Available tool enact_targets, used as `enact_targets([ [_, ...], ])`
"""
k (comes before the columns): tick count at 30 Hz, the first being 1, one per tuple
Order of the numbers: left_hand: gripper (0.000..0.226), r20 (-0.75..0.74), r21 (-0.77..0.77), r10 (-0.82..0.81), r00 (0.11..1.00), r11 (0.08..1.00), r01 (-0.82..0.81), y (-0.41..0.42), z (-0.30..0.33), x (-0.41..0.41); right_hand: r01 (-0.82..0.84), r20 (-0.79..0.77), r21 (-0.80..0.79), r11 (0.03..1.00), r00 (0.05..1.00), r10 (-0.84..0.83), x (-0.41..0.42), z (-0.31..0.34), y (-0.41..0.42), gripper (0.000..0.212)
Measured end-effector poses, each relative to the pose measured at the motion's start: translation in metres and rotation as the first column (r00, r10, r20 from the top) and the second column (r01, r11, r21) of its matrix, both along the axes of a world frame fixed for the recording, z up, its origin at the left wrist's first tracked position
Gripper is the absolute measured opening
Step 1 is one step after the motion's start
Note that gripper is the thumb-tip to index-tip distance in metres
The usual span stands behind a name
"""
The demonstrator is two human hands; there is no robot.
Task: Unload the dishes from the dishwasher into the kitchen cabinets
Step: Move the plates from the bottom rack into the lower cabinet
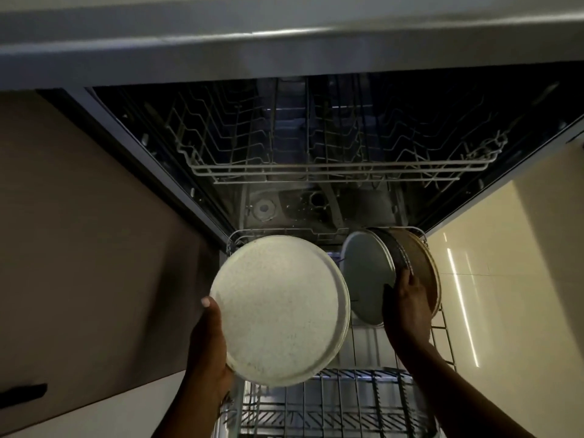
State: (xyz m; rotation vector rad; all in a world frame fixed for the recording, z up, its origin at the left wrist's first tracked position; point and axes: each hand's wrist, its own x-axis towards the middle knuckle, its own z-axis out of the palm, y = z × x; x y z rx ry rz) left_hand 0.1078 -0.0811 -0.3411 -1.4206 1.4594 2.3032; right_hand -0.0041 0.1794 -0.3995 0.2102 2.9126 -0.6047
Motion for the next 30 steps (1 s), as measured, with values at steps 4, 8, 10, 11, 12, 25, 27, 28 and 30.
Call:
enact_targets([
  [4,0.115,-0.045,-0.019,-0.028,0.999,0.999,0.027,-0.005,-0.001,0.003,-0.012,0.073,0.029,1.0,0.997,0.01,-0.004,0.002,-0.006,0.042],
  [8,0.1,-0.07,-0.004,-0.067,0.995,0.998,0.067,-0.013,0.001,0.006,-0.12,0.018,0.093,0.988,0.993,0.119,-0.012,0.033,-0.01,0.064],
  [10,0.08,-0.065,-0.014,-0.052,0.997,0.999,0.051,-0.017,-0.002,0.009,-0.107,-0.159,0.126,0.986,0.979,0.127,-0.015,0.068,-0.014,0.053],
  [11,0.077,-0.037,-0.046,-0.004,0.999,0.999,0.003,-0.018,-0.005,0.011,-0.079,-0.254,0.14,0.987,0.961,0.113,-0.015,0.089,-0.014,0.047],
  [12,0.084,-0.013,-0.087,0.041,0.999,0.995,-0.042,-0.019,-0.008,0.013,-0.048,-0.331,0.125,0.991,0.939,0.088,-0.014,0.111,-0.011,0.043],
  [25,0.124,-0.039,0.025,-0.078,0.996,0.997,0.079,0.02,0.007,0.001,0.094,-0.116,-0.618,0.781,0.971,-0.208,0.02,0.111,-0.039,0.037],
  [27,0.098,-0.042,0.09,-0.042,0.998,0.995,0.046,0.022,0.014,-0.006,0.146,-0.06,-0.644,0.751,0.969,-0.24,0.021,0.099,-0.044,0.035],
  [28,0.086,-0.05,0.121,-0.031,0.998,0.992,0.037,0.02,0.016,-0.008,0.122,-0.065,-0.598,0.792,0.978,-0.2,0.022,0.091,-0.046,0.036],
  [30,0.078,-0.128,0.131,-0.067,0.99,0.988,0.084,0.018,0.016,-0.008,0.058,-0.056,-0.513,0.856,0.993,-0.101,0.024,0.078,-0.046,0.039],
])
